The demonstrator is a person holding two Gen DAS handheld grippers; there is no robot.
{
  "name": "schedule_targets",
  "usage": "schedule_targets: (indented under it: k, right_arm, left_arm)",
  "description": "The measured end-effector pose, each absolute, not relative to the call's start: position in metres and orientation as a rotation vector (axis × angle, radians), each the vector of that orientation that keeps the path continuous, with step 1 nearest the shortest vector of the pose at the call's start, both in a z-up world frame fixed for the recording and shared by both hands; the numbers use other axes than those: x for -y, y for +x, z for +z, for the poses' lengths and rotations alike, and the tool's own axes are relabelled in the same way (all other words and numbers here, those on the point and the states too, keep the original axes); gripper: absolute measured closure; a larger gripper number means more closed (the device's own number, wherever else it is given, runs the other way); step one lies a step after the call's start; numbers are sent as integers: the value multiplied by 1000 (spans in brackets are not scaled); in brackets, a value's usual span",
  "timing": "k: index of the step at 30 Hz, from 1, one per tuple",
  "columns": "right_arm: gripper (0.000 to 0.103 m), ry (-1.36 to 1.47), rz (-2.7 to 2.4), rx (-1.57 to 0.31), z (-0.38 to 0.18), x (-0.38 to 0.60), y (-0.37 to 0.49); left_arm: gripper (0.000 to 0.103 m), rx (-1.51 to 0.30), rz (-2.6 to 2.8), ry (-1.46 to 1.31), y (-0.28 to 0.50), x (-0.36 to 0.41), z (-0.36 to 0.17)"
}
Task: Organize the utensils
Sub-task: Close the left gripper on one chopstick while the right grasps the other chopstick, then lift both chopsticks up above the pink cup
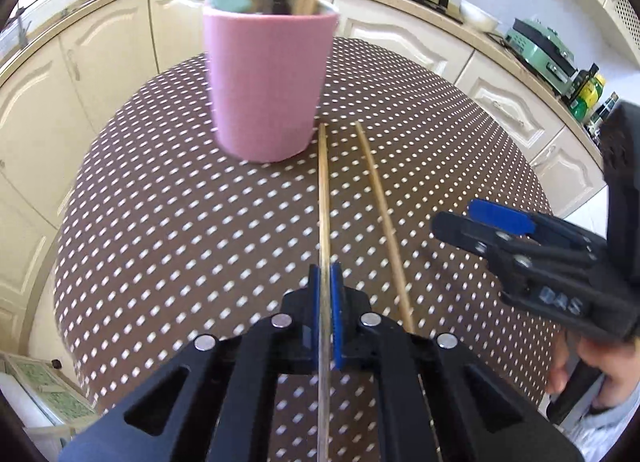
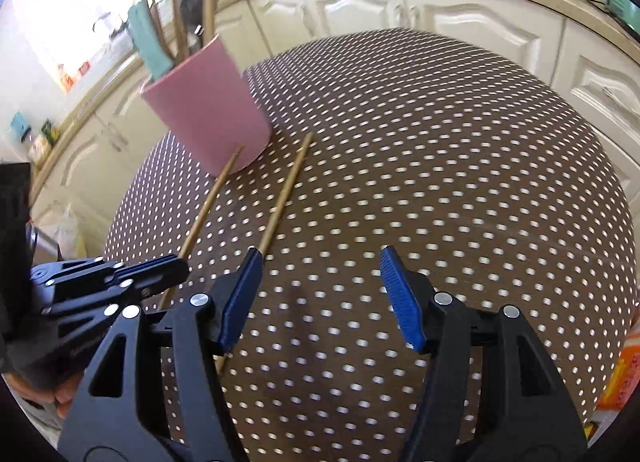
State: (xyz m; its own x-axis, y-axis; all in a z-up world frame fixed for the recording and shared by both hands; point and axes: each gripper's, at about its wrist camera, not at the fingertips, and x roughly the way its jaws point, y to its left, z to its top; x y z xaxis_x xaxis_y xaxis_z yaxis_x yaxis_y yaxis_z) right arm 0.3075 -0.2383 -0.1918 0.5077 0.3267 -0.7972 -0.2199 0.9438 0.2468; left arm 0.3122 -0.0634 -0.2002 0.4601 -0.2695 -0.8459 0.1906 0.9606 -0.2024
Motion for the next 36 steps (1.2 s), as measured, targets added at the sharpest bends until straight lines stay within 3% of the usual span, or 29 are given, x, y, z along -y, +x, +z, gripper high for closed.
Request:
schedule_targets:
  k: [4, 6, 9, 11, 12, 13, 14, 18, 26, 36]
  right_arm:
    - [43, 48, 354, -1032, -194, 209, 317]
    - [49, 8, 353, -1053, -194, 196, 321]
    - [69, -50, 342, -1106, -201, 180, 329]
    - [73, -76, 324, -1112, -203, 176, 332]
    - [78, -88, 314, -1116, -203, 174, 333]
    - [89, -101, 308, -1117, -203, 174, 334]
    - [92, -99, 315, -1121, -203, 173, 335]
    - [97, -57, 338, -1123, -202, 183, 334]
    - [97, 60, 395, -1025, -179, 230, 305]
    - [97, 185, 485, -743, -109, 269, 265]
  left_arm:
    - [98, -1042, -258, -114, 303, 50, -201]
    - [98, -1036, -252, -126, 301, 44, -200]
    - [98, -1035, -247, -135, 300, 39, -198]
    - [98, -1035, -252, -139, 297, 33, -199]
    - [98, -1034, -255, -141, 297, 34, -199]
    - [98, -1033, -258, -143, 294, 26, -200]
    - [98, -1034, -260, -145, 294, 27, -200]
    - [98, -1033, -268, -149, 295, 30, -201]
    - [98, -1008, -339, -146, 291, 47, -195]
    - [98, -684, -460, -144, 270, 60, -134]
